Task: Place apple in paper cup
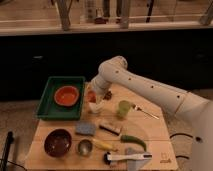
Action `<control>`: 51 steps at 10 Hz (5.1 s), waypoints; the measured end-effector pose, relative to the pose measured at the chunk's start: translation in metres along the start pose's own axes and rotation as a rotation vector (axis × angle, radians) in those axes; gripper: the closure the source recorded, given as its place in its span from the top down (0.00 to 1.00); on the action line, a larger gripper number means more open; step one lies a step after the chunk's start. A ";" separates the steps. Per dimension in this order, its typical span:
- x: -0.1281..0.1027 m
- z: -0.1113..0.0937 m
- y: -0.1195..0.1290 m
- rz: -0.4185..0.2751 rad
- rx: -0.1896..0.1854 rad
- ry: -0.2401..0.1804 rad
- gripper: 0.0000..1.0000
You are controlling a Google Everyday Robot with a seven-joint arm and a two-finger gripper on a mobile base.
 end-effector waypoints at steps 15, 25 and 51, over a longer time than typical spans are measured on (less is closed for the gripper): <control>0.015 -0.007 -0.001 0.009 -0.030 -0.009 0.80; 0.024 -0.006 -0.007 0.010 -0.046 -0.016 0.80; 0.025 -0.005 -0.006 0.011 -0.047 -0.017 0.80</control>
